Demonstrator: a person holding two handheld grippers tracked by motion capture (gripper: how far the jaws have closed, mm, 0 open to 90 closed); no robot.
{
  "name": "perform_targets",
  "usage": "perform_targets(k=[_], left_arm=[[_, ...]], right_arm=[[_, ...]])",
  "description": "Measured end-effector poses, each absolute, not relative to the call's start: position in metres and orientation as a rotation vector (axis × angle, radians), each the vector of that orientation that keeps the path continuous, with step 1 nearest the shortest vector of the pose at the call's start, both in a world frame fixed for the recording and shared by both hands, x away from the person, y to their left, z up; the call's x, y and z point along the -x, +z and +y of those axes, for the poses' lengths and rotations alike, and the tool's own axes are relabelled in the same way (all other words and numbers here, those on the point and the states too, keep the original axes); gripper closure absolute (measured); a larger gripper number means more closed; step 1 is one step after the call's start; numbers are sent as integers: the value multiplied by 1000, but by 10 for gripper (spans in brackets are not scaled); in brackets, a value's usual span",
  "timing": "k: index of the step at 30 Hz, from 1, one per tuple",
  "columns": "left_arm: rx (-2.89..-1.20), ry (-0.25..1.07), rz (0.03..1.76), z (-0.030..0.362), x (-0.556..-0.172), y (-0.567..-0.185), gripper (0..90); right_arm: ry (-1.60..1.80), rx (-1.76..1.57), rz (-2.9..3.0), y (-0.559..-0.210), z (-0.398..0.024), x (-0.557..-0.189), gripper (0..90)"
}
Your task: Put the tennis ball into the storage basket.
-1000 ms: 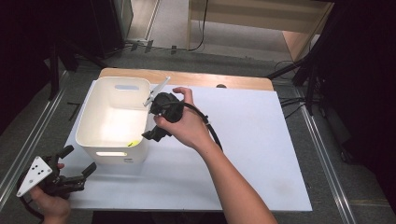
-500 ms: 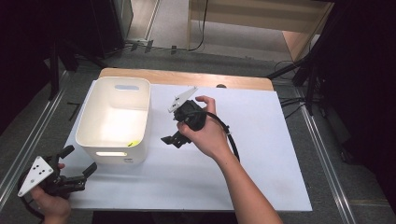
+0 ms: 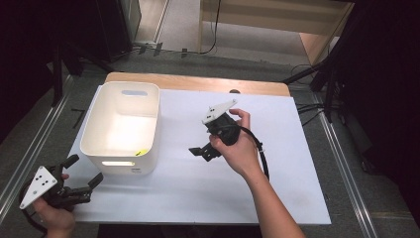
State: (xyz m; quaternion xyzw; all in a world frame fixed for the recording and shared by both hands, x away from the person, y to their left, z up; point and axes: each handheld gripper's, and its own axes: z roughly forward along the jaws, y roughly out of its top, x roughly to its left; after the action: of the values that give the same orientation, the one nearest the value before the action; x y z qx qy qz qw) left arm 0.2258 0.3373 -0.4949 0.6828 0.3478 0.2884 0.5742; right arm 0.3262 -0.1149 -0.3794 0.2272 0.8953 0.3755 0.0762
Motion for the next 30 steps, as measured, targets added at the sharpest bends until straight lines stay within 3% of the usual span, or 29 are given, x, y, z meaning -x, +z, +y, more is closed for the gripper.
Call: perform_targets(k=[30], left_arm=[[-1622,695,820,335,-227,-495,0]], right_arm=[[1246,-881,2512,-413,-203,-288,0]])
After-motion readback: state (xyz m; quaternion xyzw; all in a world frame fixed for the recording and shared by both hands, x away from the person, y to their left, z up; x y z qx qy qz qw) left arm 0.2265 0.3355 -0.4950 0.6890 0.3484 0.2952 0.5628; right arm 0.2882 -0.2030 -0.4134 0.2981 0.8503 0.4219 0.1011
